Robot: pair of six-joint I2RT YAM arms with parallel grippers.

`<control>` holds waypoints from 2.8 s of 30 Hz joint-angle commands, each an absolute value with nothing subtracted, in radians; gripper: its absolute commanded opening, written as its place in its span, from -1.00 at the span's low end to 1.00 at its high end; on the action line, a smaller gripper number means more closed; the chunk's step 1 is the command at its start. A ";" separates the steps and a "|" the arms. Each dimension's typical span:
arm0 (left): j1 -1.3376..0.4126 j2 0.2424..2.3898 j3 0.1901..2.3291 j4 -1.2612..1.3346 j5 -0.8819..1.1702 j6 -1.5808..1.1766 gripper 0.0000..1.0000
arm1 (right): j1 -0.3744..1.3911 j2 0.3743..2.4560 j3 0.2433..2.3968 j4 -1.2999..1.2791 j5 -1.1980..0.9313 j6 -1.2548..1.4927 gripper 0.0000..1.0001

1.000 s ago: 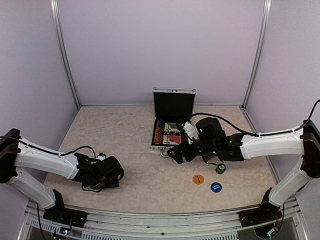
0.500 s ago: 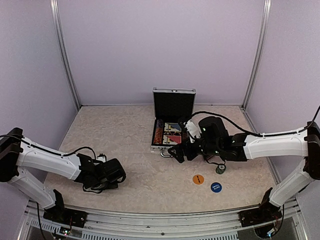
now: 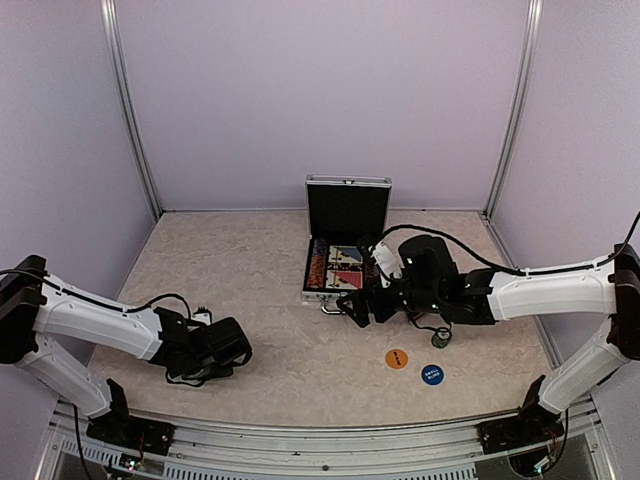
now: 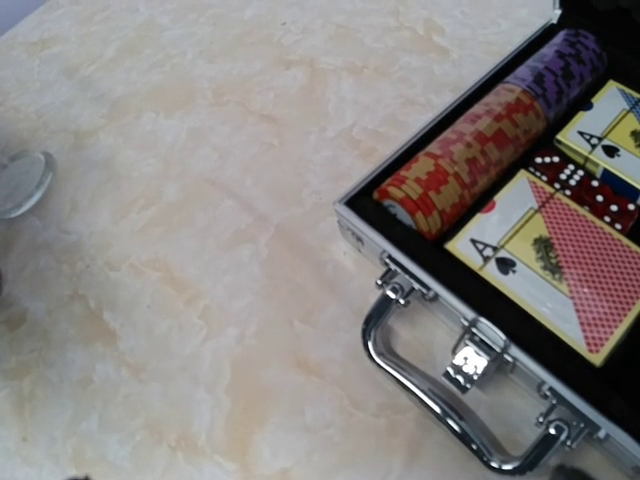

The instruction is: Pack up texas hold em set

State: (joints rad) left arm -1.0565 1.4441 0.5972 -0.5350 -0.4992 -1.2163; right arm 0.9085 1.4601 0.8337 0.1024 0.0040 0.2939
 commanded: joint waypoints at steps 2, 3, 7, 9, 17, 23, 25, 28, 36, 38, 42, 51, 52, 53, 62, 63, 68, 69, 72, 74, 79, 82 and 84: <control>-1.065 1.463 0.551 -0.556 -0.374 -1.233 -0.14 | 0.914 1.448 0.823 0.126 0.002 0.302 0.99; -1.066 1.458 0.551 -0.555 -0.375 -1.234 -0.14 | 0.914 1.450 0.824 0.127 0.002 0.303 0.99; -1.066 1.442 0.551 -0.556 -0.379 -1.235 -0.19 | 0.914 1.455 0.824 0.130 0.002 0.306 0.99; -1.066 1.431 0.552 -0.558 -0.383 -1.236 -0.19 | 0.915 1.457 0.824 0.132 0.002 0.308 0.99; -1.070 1.378 0.586 -0.590 -0.436 -1.222 -0.17 | 0.916 1.487 0.838 0.139 -0.046 0.315 0.99; -1.074 1.373 0.623 -0.609 -0.474 -1.196 -0.17 | 0.915 1.519 0.868 0.132 -0.093 0.324 1.00; -1.075 1.371 0.633 -0.607 -0.484 -1.187 -0.17 | 0.915 1.532 0.884 0.121 -0.111 0.329 0.99; -1.080 1.371 0.647 -0.593 -0.497 -1.168 -0.17 | 0.914 1.551 0.911 0.098 -0.137 0.337 0.99; -1.112 1.370 0.703 -0.571 -0.550 -1.111 -0.17 | 0.913 1.613 1.009 0.026 -0.222 0.384 1.00; -1.118 1.375 0.718 -0.566 -0.557 -1.099 -0.17 | 0.909 1.628 1.031 0.009 -0.240 0.397 0.99; -1.134 1.384 0.733 -0.542 -0.566 -1.071 -0.17 | 0.890 1.659 1.074 -0.021 -0.319 0.426 0.99; -1.166 1.416 0.767 -0.499 -0.579 -1.023 -0.17 | 0.820 1.742 1.126 -0.020 -0.543 0.501 0.94; -1.170 1.421 0.773 -0.499 -0.581 -1.020 -0.17 | 0.814 1.754 1.132 -0.017 -0.569 0.513 0.92; -1.174 1.424 0.780 -0.497 -0.582 -1.014 -0.16 | 0.809 1.766 1.136 -0.015 -0.594 0.523 0.90; -1.213 1.460 0.845 -0.495 -0.586 -0.989 -0.16 | 0.805 1.839 1.176 0.021 -0.707 0.597 0.81; -1.218 1.466 0.852 -0.495 -0.585 -0.986 -0.16 | 0.805 1.847 1.182 0.023 -0.717 0.605 0.79; -1.245 1.481 0.880 -0.494 -0.583 -0.986 -0.16 | 0.805 1.868 1.195 0.038 -0.758 0.630 0.76; -1.251 1.484 0.885 -0.493 -0.582 -0.986 -0.16 | 0.805 1.870 1.196 0.038 -0.760 0.637 0.75; -1.266 1.499 0.899 -0.491 -0.580 -0.987 -0.16 | 0.805 1.887 1.209 0.032 -0.788 0.657 0.72; -1.276 1.507 0.912 -0.492 -0.580 -0.988 -0.16 | 0.806 1.896 1.215 0.033 -0.804 0.673 0.69; -1.294 1.524 0.937 -0.491 -0.580 -0.986 -0.17 | 0.812 1.917 1.223 0.035 -0.828 0.686 0.65; -1.302 1.532 0.950 -0.490 -0.578 -0.987 -0.16 | 0.818 1.935 1.231 0.035 -0.845 0.693 0.62; -1.307 1.539 0.958 -0.489 -0.578 -0.987 -0.17 | 0.823 1.943 1.235 0.032 -0.854 0.694 0.60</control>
State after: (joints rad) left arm -1.2934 1.5238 0.9234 -0.4992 -0.5652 -0.9962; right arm 0.8097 1.9152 1.2049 0.0257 -0.8116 0.6781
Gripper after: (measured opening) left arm 0.420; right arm 0.807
